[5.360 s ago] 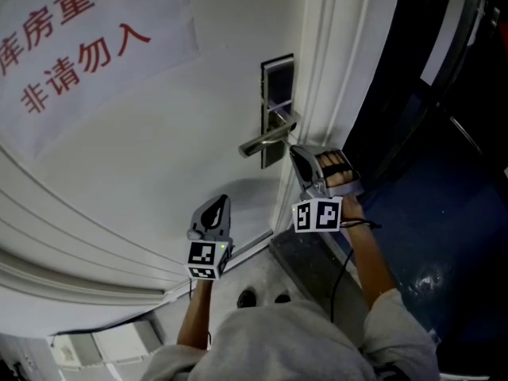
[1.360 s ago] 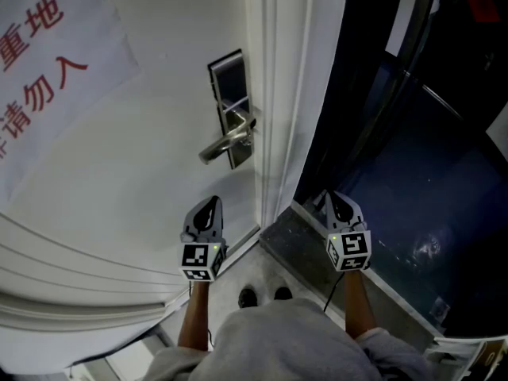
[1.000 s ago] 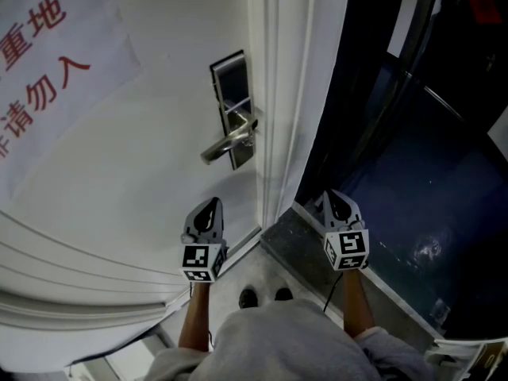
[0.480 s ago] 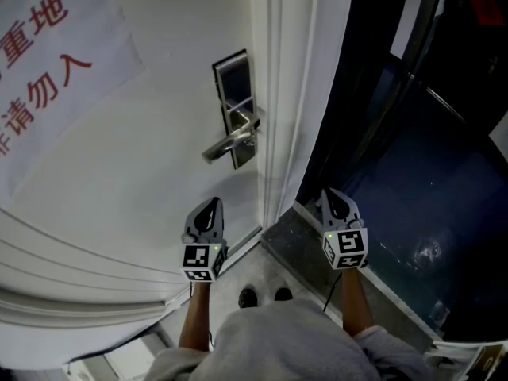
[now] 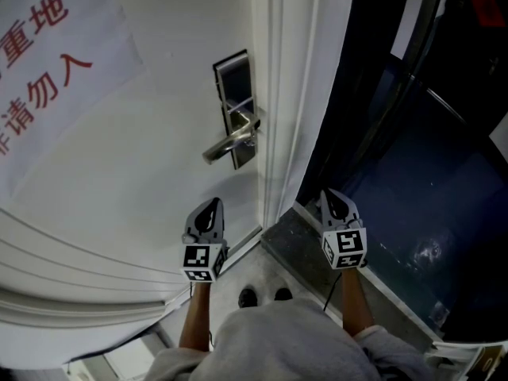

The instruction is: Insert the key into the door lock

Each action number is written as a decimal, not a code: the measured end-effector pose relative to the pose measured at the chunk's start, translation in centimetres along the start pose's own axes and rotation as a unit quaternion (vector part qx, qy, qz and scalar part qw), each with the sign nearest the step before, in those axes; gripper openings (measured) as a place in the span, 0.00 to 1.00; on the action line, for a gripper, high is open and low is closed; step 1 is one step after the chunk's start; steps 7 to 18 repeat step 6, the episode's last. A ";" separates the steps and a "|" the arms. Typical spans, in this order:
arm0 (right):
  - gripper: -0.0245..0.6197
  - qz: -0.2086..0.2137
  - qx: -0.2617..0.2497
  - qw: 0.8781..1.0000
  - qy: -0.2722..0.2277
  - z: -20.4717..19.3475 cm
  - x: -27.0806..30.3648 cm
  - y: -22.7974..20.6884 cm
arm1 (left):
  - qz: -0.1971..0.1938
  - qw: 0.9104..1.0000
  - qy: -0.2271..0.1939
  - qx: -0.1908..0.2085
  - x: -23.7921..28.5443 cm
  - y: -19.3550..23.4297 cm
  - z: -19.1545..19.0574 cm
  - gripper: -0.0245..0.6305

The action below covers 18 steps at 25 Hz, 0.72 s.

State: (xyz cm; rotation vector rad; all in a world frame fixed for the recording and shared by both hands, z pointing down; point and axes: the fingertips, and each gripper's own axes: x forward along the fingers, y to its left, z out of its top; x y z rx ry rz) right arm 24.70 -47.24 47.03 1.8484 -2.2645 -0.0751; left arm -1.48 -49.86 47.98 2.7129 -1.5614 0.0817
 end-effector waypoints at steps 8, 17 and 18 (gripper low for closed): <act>0.07 0.003 -0.001 1.000 0.002 -0.1 0.2 0.1 | -0.002 1.000 -0.001 0.002 0.2 0.0 0.1 0.07; 0.07 0.003 -0.001 1.000 0.002 -0.1 0.2 0.1 | -0.002 1.000 -0.001 0.002 0.2 0.0 0.1 0.07; 0.07 0.003 -0.001 1.000 0.002 -0.1 0.2 0.1 | -0.002 1.000 -0.001 0.002 0.2 0.0 0.1 0.07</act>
